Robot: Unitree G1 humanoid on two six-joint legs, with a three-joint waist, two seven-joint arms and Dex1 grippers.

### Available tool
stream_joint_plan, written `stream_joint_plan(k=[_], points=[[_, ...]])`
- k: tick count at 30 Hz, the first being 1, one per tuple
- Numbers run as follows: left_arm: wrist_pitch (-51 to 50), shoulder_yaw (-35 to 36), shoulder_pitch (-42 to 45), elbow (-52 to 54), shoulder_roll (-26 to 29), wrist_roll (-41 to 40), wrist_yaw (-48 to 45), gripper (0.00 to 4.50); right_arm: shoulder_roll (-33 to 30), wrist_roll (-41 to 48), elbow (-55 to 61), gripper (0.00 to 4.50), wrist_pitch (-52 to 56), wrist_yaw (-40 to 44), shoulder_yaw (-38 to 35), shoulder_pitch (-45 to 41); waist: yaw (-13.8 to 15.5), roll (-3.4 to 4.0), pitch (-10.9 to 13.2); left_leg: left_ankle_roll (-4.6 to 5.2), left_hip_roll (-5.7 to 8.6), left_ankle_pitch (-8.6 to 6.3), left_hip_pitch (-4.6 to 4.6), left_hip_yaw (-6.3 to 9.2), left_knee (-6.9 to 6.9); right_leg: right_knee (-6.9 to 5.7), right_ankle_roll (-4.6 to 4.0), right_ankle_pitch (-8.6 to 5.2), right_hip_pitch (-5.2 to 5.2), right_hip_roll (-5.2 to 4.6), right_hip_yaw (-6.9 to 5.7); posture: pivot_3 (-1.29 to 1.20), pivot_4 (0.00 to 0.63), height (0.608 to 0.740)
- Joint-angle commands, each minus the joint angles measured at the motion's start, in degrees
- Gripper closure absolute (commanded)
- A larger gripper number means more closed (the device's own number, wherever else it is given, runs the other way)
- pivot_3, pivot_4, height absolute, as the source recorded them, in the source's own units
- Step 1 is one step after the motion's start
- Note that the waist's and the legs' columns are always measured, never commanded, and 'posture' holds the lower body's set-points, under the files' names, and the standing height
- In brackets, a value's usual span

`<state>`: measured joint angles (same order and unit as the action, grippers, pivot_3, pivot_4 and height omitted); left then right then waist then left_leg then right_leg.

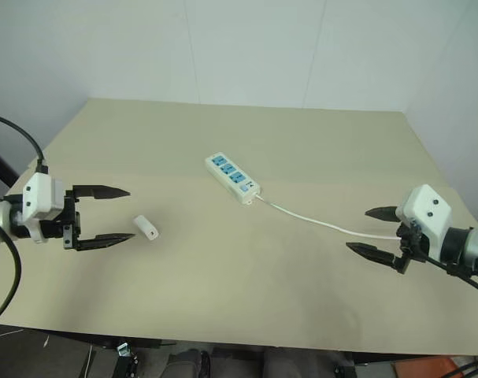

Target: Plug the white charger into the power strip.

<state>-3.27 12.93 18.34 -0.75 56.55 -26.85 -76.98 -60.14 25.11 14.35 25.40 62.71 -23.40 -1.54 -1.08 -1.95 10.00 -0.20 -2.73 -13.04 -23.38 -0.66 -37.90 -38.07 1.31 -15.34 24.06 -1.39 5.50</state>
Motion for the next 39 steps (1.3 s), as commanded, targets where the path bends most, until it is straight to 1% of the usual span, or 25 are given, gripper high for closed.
stream_joint_plan(k=[1,22,25,27,29,31,34,36,39], points=[[1.75,0.66,0.87,0.52,-0.04,0.71,0.52,0.03,-1.29,1.22,1.75,0.0,0.62,0.68,-3.04,0.2,0.0,0.0,0.0,0.0,0.0,0.0,0.0,0.0,-0.01,0.0,0.0,0.0,0.0,0.0,0.0,0.0,0.15,0.74],[2.02,-0.21,2.57,-0.18,0.02,1.85,-0.15,0.03,-0.09,-0.73,1.29,0.0,-1.26,-0.49,-2.0,0.7,0.0,0.0,0.0,0.0,0.0,0.0,0.01,-0.01,-0.09,-0.04,0.03,0.04,-0.02,0.0,0.01,0.0,0.15,0.74],[2.19,-0.45,3.04,-0.59,-0.13,1.93,-0.14,0.03,1.24,-0.17,1.02,0.0,-0.29,-2.45,-1.33,-1.08,-0.01,-0.01,-0.01,0.0,0.0,0.0,0.01,-0.01,-0.12,-0.05,0.04,0.05,-0.04,0.01,0.01,0.0,0.15,0.74],[2.14,-0.83,3.73,-1.01,-0.3,2.14,0.0,0.03,3.8,-0.71,0.05,0.0,-0.35,-5.11,1.75,-3.95,-0.19,-0.02,-0.02,0.0,0.0,0.0,0.01,-0.01,-0.16,-0.07,0.06,0.06,-0.04,0.01,0.03,0.0,0.15,0.74],[1.06,-1.6,5.25,-0.77,-0.73,1.96,0.55,0.03,8.21,-2.84,-2.89,0.0,-0.52,-8.51,7.36,-8.69,-0.48,-0.05,-0.04,0.0,-0.01,0.0,0.03,-0.02,-0.23,-0.07,0.08,0.12,-0.07,0.04,0.04,0.0,0.15,0.74],[-0.26,-2.54,6.65,-0.29,-1.07,1.69,0.85,0.03,12.41,-5.34,-7.16,0.0,-2.0,-10.19,12.49,-13.66,-0.93,-0.1,-0.07,0.01,-0.07,0.01,0.05,0.02,-0.39,-0.07,0.07,0.21,-0.15,0.14,0.04,0.0,0.15,0.74],[-0.81,-3.77,8.06,-0.71,-1.23,1.87,-0.12,0.03,19.68,-9.82,-17.28,0.0,-5.9,-11.83,19.84,-23.22,-1.81,-0.09,-0.06,0.01,-0.06,0.01,0.09,0.01,-0.47,-0.08,0.09,0.24,-0.2,0.14,0.07,0.0,0.15,0.74],[-0.39,-4.76,8.85,-1.76,-1.22,3.26,-0.1,0.03,24.2,-12.5,-26.56,0.0,-9.2,-12.86,22.94,-29.4,-2.04,-0.08,-0.06,0.02,-0.06,0.01,0.04,0.0,-0.47,-0.13,0.06,0.26,-0.11,0.15,0.1,0.0,0.15,0.74],[0.54,-5.73,9.32,-2.87,-1.07,5.13,0.1,0.03,28.83,-17.1,-40.23,0.0,-16.14,-14.15,26.61,-36.81,-2.22,-0.06,-0.04,0.02,-0.05,0.02,-0.09,0.01,-0.42,-0.2,0.02,0.29,0.07,0.15,0.1,0.0,0.15,0.74]])
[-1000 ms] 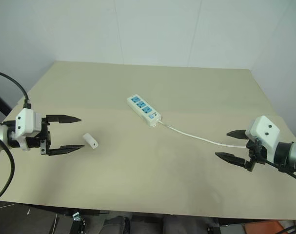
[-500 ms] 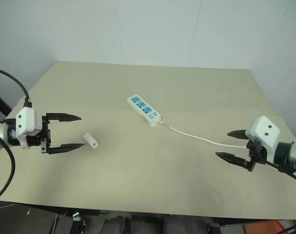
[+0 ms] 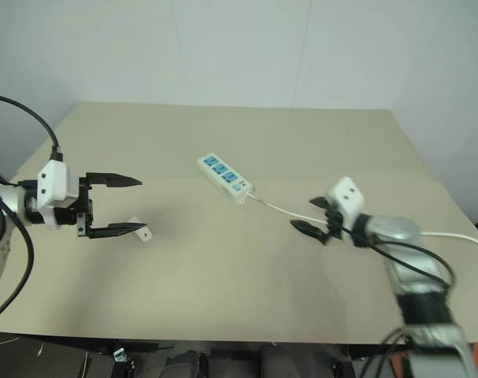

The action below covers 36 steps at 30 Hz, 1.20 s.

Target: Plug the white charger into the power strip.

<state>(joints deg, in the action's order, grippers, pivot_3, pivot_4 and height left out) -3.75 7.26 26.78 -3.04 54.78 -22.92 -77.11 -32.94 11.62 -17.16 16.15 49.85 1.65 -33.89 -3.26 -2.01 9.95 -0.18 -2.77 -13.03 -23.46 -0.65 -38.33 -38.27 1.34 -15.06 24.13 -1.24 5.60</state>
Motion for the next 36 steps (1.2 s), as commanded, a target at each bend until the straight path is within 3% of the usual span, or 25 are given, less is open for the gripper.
stream_joint_plan(k=[1,10,11,13,24,29,32,36], points=[[1.1,0.07,0.71,-0.46,0.68,1.2,0.14,0.03,3.13,-4.2,-12.81,0.0,-8.15,-1.5,1.98,-6.81,-0.09,0.0,0.0,0.0,0.0,0.0,-0.04,0.01,0.01,0.0,0.0,0.0,0.02,0.0,-0.02,0.0,0.15,0.74],[-0.29,1.23,-0.83,1.98,0.45,0.34,0.95,0.03,11.06,-9.61,-36.6,0.0,-19.42,1.75,5.57,-19.3,-0.21,0.02,0.01,0.0,0.04,0.0,-0.14,0.02,0.02,0.03,-0.01,0.01,0.06,-0.13,-0.07,0.0,0.15,0.74],[-0.22,1.29,-0.98,1.95,0.51,0.42,1.0,0.01,11.71,-9.77,-38.2,0.19,-19.5,1.71,5.41,-20.09,-0.24,0.02,0.01,0.0,0.03,0.0,-0.12,0.03,0.02,0.02,-0.01,0.01,0.05,-0.12,-0.08,0.0,0.15,0.74],[0.1,1.35,-1.32,1.9,0.66,0.77,1.16,0.0,12.78,-9.31,-41.26,0.58,-17.81,2.28,4.53,-21.81,-0.47,0.02,0.01,-0.01,0.04,0.01,-0.08,0.04,0.01,-0.08,-0.01,0.01,0.05,-0.12,-0.08,0.0,0.15,0.74],[-0.28,1.24,-1.24,2.02,0.59,-0.13,1.56,0.0,14.14,-12.58,-45.48,4.48,-21.03,0.99,5.29,-22.83,-0.92,0.03,0.0,-0.08,0.02,0.05,0.17,0.05,0.01,-0.39,-0.01,0.01,0.0,-0.08,-0.06,0.0,0.15,0.74],[-0.51,0.37,-0.05,1.17,0.17,-0.16,1.14,0.0,12.32,-10.96,-36.38,4.48,-20.19,4.62,4.76,-17.56,-0.81,0.03,0.0,-0.08,0.02,0.05,0.16,0.06,0.01,-0.4,-0.01,0.01,0.02,-0.08,-0.06,0.0,0.15,0.74],[-0.38,0.03,0.03,1.09,0.01,0.16,1.17,0.0,8.38,-9.8,-21.38,4.48,-18.03,5.97,4.29,-8.46,-0.23,0.04,0.0,-0.08,0.04,0.05,0.09,0.09,0.01,-0.38,0.0,0.0,0.01,-0.1,-0.09,0.0,0.15,0.74],[-0.92,-0.09,-0.16,1.18,-0.33,-0.52,0.73,0.0,2.09,-3.32,1.61,4.48,-6.69,7.96,0.25,3.62,0.81,0.04,0.0,-0.08,0.05,0.05,0.01,0.08,0.0,-0.29,0.01,0.0,0.04,-0.13,-0.1,0.0,0.15,0.74]])
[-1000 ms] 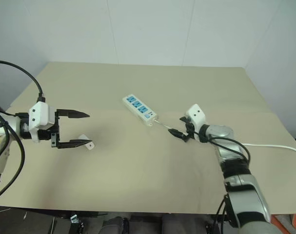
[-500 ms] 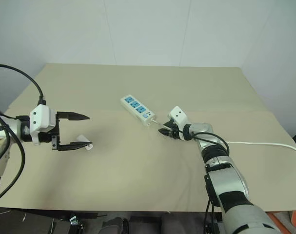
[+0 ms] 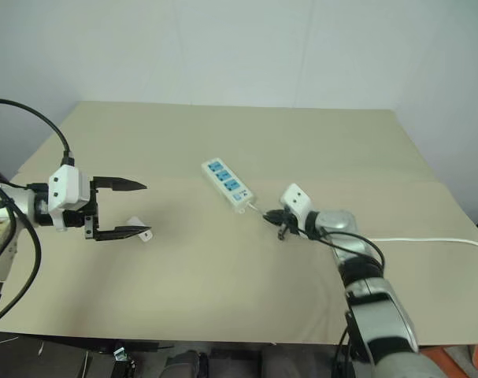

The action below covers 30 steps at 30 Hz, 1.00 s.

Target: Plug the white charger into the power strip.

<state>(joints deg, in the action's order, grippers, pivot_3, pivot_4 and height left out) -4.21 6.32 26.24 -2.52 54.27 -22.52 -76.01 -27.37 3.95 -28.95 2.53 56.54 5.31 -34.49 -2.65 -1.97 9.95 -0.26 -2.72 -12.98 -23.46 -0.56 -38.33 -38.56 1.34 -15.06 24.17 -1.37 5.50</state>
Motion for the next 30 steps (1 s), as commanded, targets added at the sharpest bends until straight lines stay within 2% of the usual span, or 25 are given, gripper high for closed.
stream_joint_plan(k=[1,4,7,15,18,20,24,27,30], points=[[-0.28,0.54,0.53,0.3,0.08,-0.61,-0.45,0.0,-5.42,5.25,18.2,4.48,9.07,1.44,-4.34,7.27,0.29,0.0,0.0,0.0,0.01,0.0,-0.02,0.0,-0.01,0.0,0.0,0.0,0.02,0.0,0.0,0.0,0.15,0.74],[0.2,-0.12,1.19,-0.81,-0.2,0.07,-0.64,0.0,-10.16,6.67,28.54,4.48,13.5,1.01,-6.61,15.82,0.37,0.0,0.0,0.0,0.0,0.0,0.02,-0.01,-0.07,-0.03,0.01,-0.01,-0.03,0.02,0.01,0.0,0.15,0.74],[-0.15,-0.8,2.02,-1.7,-0.3,0.39,-1.03,0.0,-11.36,6.47,32.32,4.48,16.24,-1.33,-6.68,19.81,-0.02,-0.03,-0.02,0.0,-0.01,0.0,0.13,-0.02,-0.08,-0.03,0.03,-0.02,-0.12,0.09,0.02,0.0,0.15,0.74],[-0.21,-2.2,4.27,-2.94,-1.61,1.24,-1.13,0.0,-9.06,9.49,36.69,1.72,16.58,-4.72,-8.49,22.69,-0.05,-0.03,-0.01,0.0,-0.02,0.0,0.12,-0.03,-0.08,-0.06,0.02,-0.01,-0.06,0.16,0.1,0.0,0.15,0.74],[0.04,-1.63,3.85,-2.76,-1.56,1.43,-0.93,0.0,-4.17,10.64,39.09,0.64,15.92,-11.73,-10.68,22.56,0.09,-0.03,-0.02,0.0,-0.02,0.0,0.1,-0.01,-0.08,-0.05,0.02,-0.01,-0.06,0.16,0.08,0.0,0.15,0.74],[0.15,-1.29,3.38,-2.64,-1.29,1.53,-0.78,0.0,-1.96,11.46,41.08,0.01,16.07,-13.54,-11.02,23.26,0.11,-0.03,-0.01,0.0,-0.02,0.0,0.1,0.0,-0.09,-0.07,0.02,-0.01,-0.05,0.16,0.08,0.0,0.15,0.74],[0.13,-0.77,2.49,-2.19,-0.81,1.4,-0.78,0.0,2.85,11.68,43.23,0.01,15.61,-18.38,-9.67,24.47,0.14,-0.03,-0.02,0.0,-0.02,0.0,0.08,0.0,-0.09,-0.04,0.02,-0.01,-0.06,0.15,0.07,0.0,0.15,0.74],[-0.21,-0.47,2.1,-1.54,-0.65,1.12,-0.61,0.0,6.13,8.25,43.69,0.01,13.81,-23.44,-7.68,24.99,0.13,-0.03,-0.02,0.0,-0.02,0.0,0.07,0.0,-0.09,-0.05,0.01,-0.01,-0.04,0.14,0.07,0.0,0.15,0.74],[1.79,0.18,1.67,-1.32,-1.22,0.8,-0.72,0.0,7.86,8.38,43.35,0.01,12.5,-23.89,-6.43,25.41,0.13,-0.02,-0.02,0.0,-0.02,0.0,0.08,0.0,-0.09,-0.06,0.01,-0.01,-0.03,0.15,0.07,0.0,0.15,0.74]])
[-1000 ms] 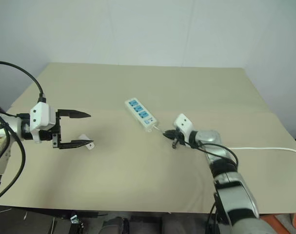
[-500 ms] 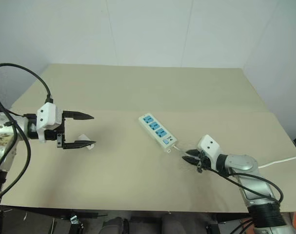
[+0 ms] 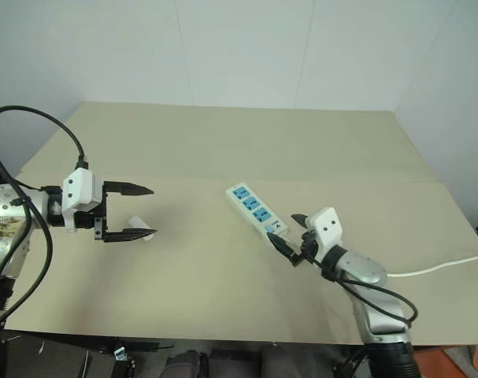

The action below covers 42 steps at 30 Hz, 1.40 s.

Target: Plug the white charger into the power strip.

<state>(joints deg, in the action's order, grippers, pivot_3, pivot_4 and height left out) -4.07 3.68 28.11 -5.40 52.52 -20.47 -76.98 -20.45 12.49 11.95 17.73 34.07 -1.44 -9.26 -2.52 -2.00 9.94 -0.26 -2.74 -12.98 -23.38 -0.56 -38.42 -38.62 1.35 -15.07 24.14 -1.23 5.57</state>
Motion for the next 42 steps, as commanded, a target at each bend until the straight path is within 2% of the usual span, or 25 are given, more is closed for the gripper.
stream_joint_plan(k=[1,3,5,10,17,26,39,42], points=[[2.25,3.01,-0.39,1.61,0.42,-1.46,-0.05,0.0,1.82,-2.05,1.1,0.01,-4.54,-3.64,0.69,-0.19,-0.04,0.0,0.0,0.0,0.0,0.0,0.0,0.0,0.0,0.0,0.0,0.0,0.0,0.0,0.0,0.0,0.15,0.74],[2.25,3.12,-0.55,1.78,0.48,-1.61,-0.31,0.0,2.49,-5.04,-1.4,0.01,-6.78,-6.33,1.44,-0.88,-0.07,0.0,0.0,0.0,0.0,0.0,-0.01,0.0,0.0,0.0,0.0,0.0,0.01,0.0,0.0,0.0,0.15,0.74],[2.04,3.13,-0.44,1.87,0.5,-1.6,-0.22,0.0,1.66,-4.55,-3.43,0.01,-7.42,-4.16,2.01,-1.3,-0.04,0.0,0.0,0.0,0.0,0.0,0.01,-0.01,0.0,0.01,0.0,0.0,-0.01,-0.01,0.0,0.0,0.15,0.74],[2.37,3.12,-0.42,2.07,0.36,-1.63,-0.27,0.0,1.2,-0.72,-5.99,0.01,-6.37,-0.19,1.52,-2.28,-0.01,0.0,0.0,0.0,0.0,0.0,0.02,0.0,0.0,0.01,0.0,0.0,-0.03,0.0,-0.01,0.0,0.15,0.74],[2.32,3.32,-0.52,2.3,0.37,-1.59,0.22,0.0,1.83,3.44,-6.12,0.01,-3.81,1.25,0.17,-1.86,-0.02,0.0,0.0,0.0,-0.01,0.0,0.01,0.0,0.0,0.01,0.0,0.0,-0.02,0.0,0.0,0.0,0.15,0.74],[2.97,3.17,-0.54,2.08,0.32,-1.18,0.37,0.0,2.16,-0.88,-10.58,0.01,-8.07,-0.32,2.65,-1.38,-0.03,0.0,0.0,0.0,0.0,0.0,0.01,0.0,0.0,0.01,-0.01,0.0,-0.01,0.0,0.0,0.0,0.15,0.74],[3.61,3.1,-0.43,1.69,0.07,-1.02,0.73,0.0,4.92,-0.63,-14.56,0.01,-10.38,-1.16,3.08,-3.0,-0.21,-0.02,-0.01,0.0,-0.01,0.0,0.07,0.0,0.0,0.0,-0.01,0.0,-0.05,0.0,0.0,0.0,0.15,0.74],[3.73,3.05,-0.46,1.65,-0.02,-0.88,0.93,0.0,4.83,-1.17,-15.71,0.59,-11.13,-0.64,3.7,-3.2,-0.32,-0.03,-0.02,0.0,-0.01,0.0,0.1,0.0,0.0,0.0,-0.01,0.0,-0.07,0.0,0.0,0.0,0.15,0.74]])
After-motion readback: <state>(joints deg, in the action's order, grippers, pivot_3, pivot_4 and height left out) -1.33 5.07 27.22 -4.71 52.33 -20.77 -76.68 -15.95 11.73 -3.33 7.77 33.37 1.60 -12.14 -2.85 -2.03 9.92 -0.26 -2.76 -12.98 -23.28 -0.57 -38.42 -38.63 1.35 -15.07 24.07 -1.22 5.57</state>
